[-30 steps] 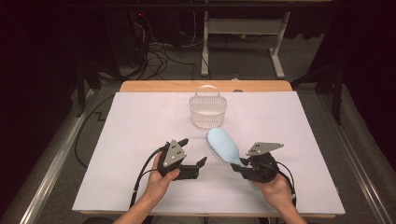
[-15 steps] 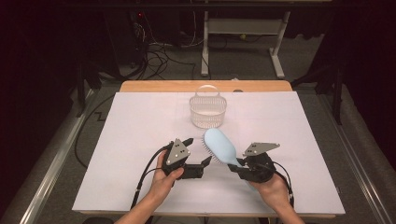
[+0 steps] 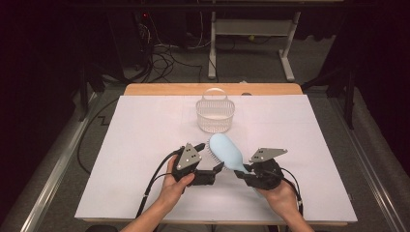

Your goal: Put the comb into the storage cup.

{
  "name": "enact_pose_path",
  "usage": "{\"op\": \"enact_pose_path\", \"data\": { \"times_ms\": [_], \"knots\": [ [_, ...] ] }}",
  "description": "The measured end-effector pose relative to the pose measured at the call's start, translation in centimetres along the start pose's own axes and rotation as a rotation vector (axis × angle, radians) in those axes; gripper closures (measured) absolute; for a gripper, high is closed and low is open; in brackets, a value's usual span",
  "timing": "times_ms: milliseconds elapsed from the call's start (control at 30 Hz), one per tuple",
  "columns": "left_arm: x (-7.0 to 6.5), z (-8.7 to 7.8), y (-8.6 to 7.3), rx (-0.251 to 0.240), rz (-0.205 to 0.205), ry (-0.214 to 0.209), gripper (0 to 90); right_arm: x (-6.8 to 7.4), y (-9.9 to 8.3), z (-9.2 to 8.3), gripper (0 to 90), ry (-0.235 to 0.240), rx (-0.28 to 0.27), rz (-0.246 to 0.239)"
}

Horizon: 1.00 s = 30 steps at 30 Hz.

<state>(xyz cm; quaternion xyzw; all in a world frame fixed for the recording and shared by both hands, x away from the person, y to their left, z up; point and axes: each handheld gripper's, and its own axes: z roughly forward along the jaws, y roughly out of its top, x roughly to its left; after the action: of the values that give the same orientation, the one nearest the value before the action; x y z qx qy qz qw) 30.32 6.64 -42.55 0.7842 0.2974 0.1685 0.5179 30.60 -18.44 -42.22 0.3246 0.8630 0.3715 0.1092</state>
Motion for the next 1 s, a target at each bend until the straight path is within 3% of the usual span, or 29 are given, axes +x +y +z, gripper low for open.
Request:
{"op": "enact_pose_path", "data": {
  "times_ms": [167, 400, 1000],
  "knots": [
    [-0.23, 0.23, 0.15, 0.006, 0.01, 0.01, 15.6, 0.07, 0.06, 0.03, 70.0, -0.004, -0.005, -0.007],
    [-0.11, 0.4, 0.36, 0.018, -0.038, -0.024, 17.3, 0.05, 0.02, -0.04, 70.0, -0.013, -0.009, -0.008],
    [-0.19, 0.87, 0.75, 0.024, -0.063, -0.022, 16.9, -0.02, -0.05, -0.21, 69.9, -0.04, -0.037, 0.001]
  ]
}}
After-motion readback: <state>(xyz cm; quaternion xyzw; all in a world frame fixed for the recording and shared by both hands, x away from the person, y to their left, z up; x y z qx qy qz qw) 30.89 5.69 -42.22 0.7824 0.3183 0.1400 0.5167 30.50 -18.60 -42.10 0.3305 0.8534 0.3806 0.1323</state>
